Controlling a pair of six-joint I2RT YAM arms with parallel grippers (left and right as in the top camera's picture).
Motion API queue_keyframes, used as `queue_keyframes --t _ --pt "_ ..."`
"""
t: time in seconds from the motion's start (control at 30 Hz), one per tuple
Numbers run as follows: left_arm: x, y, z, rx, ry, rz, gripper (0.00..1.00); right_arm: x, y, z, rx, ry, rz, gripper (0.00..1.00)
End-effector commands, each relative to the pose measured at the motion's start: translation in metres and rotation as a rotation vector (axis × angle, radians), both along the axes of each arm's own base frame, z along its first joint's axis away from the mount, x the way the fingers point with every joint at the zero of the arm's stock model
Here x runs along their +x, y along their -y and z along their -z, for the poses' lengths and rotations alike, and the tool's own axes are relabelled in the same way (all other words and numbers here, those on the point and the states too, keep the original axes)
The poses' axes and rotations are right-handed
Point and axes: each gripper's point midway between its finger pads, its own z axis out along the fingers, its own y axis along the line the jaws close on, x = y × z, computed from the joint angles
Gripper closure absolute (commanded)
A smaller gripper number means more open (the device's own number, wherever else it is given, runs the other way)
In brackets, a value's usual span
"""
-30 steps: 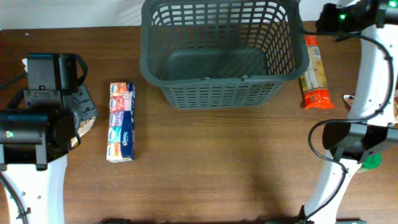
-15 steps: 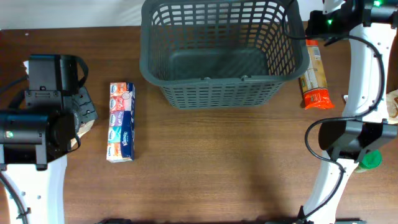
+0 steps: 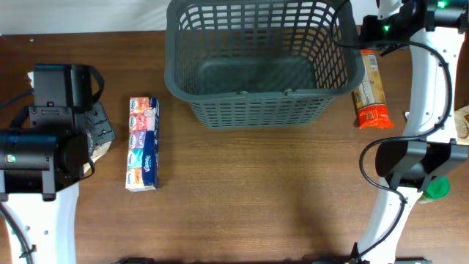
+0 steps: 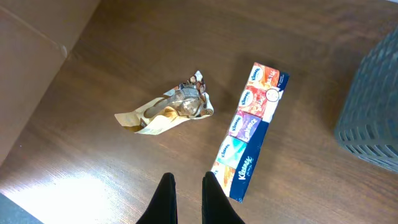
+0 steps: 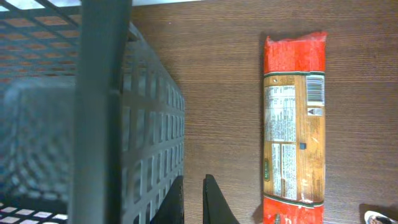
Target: Pack container
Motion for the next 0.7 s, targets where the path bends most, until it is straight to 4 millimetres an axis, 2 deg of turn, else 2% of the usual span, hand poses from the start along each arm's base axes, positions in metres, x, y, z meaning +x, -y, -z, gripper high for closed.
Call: queue_keyframes --t 0.0,0.27,0.67 --pt "0.0 -0.002 0.0 0.009 -0.004 0.002 0.98 0.001 -0.013 0.005 0.019 -0.011 -0.035 0.96" --pt "0.0 -0.002 0.0 0.009 -0.004 0.002 0.98 0.001 -0.029 0.006 0.014 -0.013 -0.065 0.96" --pt "0.0 -0.002 -0.001 0.009 -0.002 0.002 0.98 -0.001 -0.033 0.007 0.0 -0.026 -0.064 0.96"
